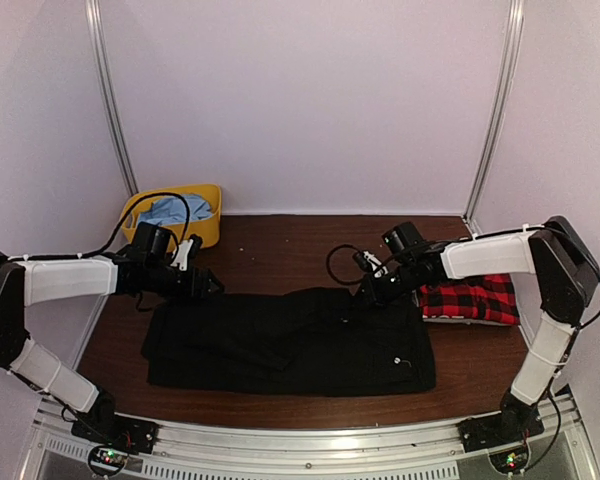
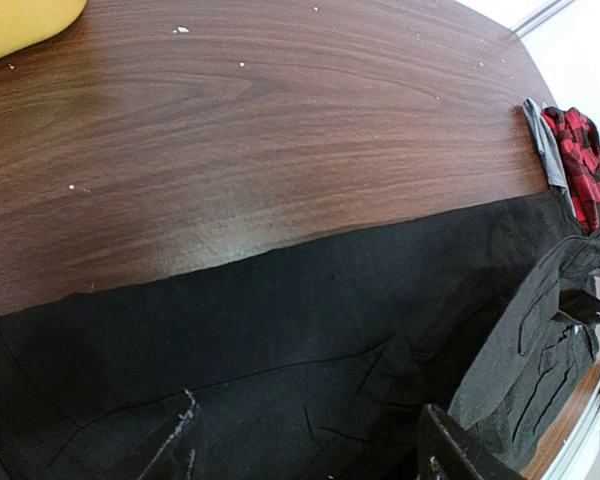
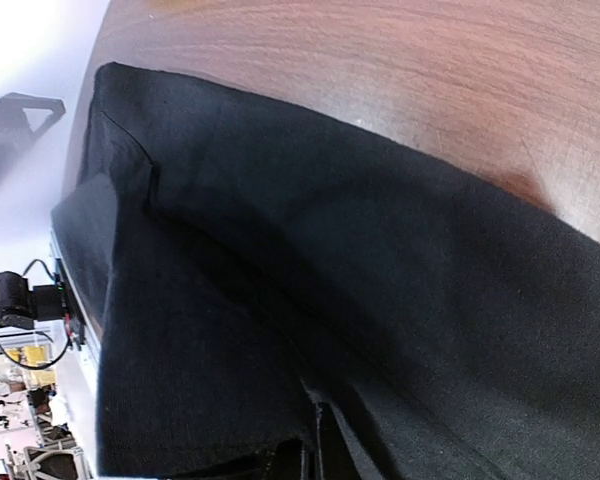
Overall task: Fold and stack the long sleeve shirts
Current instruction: Fold the sleeve of the 1/3-folded shirt.
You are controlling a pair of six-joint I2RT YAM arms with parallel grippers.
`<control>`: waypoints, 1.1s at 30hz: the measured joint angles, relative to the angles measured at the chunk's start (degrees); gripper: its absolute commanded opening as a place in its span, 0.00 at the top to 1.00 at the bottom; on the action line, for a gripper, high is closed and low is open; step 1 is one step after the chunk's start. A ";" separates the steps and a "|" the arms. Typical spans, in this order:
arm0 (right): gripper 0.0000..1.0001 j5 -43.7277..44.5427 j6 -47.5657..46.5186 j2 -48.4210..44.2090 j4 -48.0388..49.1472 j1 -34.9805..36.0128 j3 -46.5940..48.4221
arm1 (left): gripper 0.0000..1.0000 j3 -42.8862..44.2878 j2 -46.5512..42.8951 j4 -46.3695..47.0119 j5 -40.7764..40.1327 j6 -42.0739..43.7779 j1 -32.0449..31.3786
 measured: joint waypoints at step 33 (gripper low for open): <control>0.92 -8.17 2.80 3.02 6.05 -10.78 -6.19 | 0.26 -0.20 0.39 1.31 -0.39 -0.26 0.00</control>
